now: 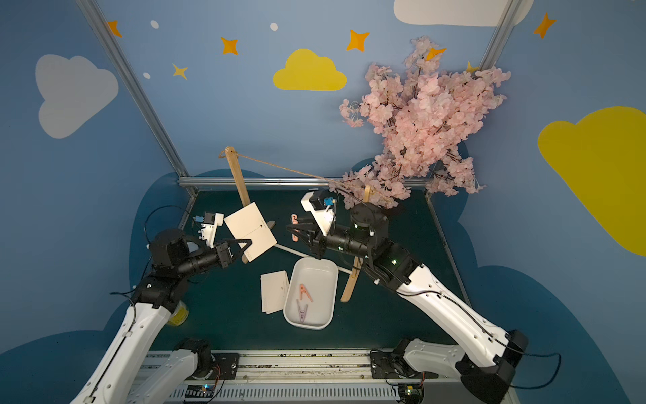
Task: Remove the postcards from the strings
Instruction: Place the postcard on the postcard.
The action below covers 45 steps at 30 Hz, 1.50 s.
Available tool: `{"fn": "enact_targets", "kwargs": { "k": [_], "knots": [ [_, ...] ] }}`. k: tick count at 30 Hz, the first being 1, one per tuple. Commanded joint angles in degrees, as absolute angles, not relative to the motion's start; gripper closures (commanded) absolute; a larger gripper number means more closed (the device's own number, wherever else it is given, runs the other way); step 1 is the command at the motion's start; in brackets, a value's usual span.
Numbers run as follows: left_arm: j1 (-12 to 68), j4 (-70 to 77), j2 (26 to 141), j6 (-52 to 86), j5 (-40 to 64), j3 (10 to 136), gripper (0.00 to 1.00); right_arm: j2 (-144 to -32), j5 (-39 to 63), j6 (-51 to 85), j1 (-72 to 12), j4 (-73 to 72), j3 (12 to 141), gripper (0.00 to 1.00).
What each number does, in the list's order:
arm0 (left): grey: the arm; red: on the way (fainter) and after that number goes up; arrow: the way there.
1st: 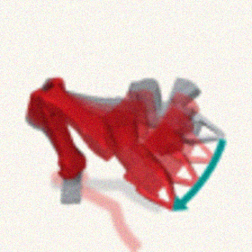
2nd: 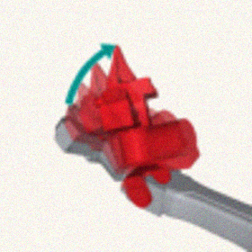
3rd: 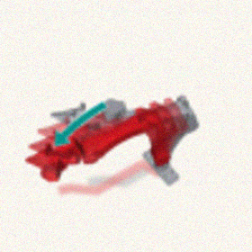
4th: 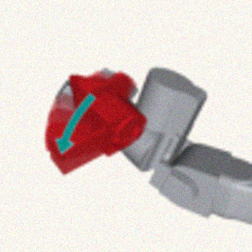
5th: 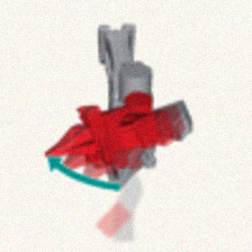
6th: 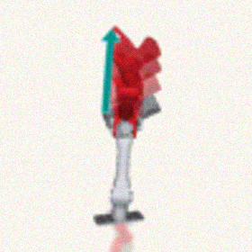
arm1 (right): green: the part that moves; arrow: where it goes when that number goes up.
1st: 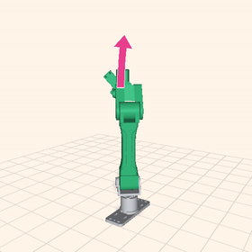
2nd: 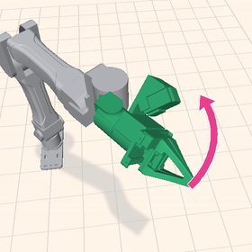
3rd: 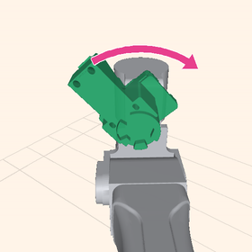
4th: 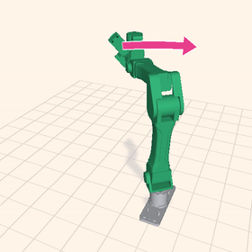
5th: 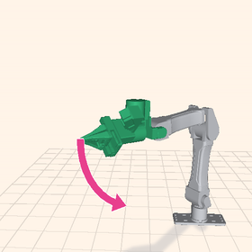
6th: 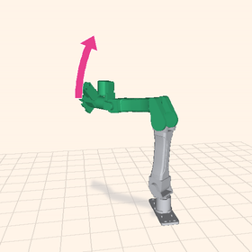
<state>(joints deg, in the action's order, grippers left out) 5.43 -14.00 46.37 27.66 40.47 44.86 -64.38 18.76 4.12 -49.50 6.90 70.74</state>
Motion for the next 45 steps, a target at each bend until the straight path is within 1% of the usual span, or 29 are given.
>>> {"fn": "enact_targets", "kwargs": {
  "k": [1, 5, 10, 16, 19, 24, 33, 35, 37, 38, 39, 40, 43, 45],
  "knots": [
    [6.91, -20.71, 44.59, 30.26, 36.14, 42.34, 0.96, -61.56, 12.55, 8.07, -50.97, 9.45, 65.04, 1.0],
    [10.02, -22.72, 43.17, 31.96, 33.26, 38.93, 0.97, -60.27, 11.36, 10.46, -53.2, 16.27, 58.44, 1.0],
    [14.15, -24.07, 42.52, 33.4, 28.62, 34.82, 0.97, -60.92, 11.16, 15.18, -54.88, 15.07, 49.31, 1.0],
    [17.49, -25.31, 44.06, 34.12, 25.0, 31.79, 0.96, -66.82, 12.62, 18.87, -56.14, 13.34, 45.27, 1.0],
    [19.13, -24.38, 45.68, 34.98, 23.38, 30.69, 0.95, -71.13, 14.17, 20.57, -56.42, 11.16, 43.86, 1.0],
    [21.83, -18.48, 49.59, 37.99, 22.79, 28.3, 0.94, -78.35, 16.52, 22.05, -56.73, 9.04, 44.23, 1.0],
    [23.96, -16.78, 58.92, 36.49, 21.83, 29.78, 0.93, -85.61, 17.21, 22.19, -56.87, 9.33, 46.29, 1.0],
    [24.13, -15.9, 60.37, 36.55, 21.79, 29.81, 0.91, -86.75, 17.31, 22.32, -56.87, 9.27, 46.71, 1.0],
    [24.26, -15.21, 61.56, 36.6, 21.88, 29.97, 0.85, -87.74, 17.31, 22.11, -56.87, 9.7, 47.4, 1.0],
    [24.34, -15.24, 62.05, 36.42, 21.88, 30.21, 0.84, -88.04, 17.31, 21.99, -56.87, 9.88, 47.55, 0.95],
    [24.4, -15.48, 62.44, 36.2, 21.71, 30.44, 0.81, -88.22, 17.31, 21.84, -56.87, 9.96, 47.7, 0.82],
    [24.44, -15.72, 62.63, 36.05, 21.6, 30.75, 0.74, -88.24, 17.39, 21.7, -56.87, 10.06, 47.78, 0.73],
    [24.43, -16.56, 62.35, 35.68, 20.9, 31.61, 0.64, -87.77, 16.93, 21.28, -56.87, 10.57, 47.96, 0.61],
    [24.5, -17.79, 61.3, 35.43, 20.12, 32.22, 0.55, -87.08, 16.26, 20.94, -56.87, 11.67, 48.36, 0.58]
  ]
}}
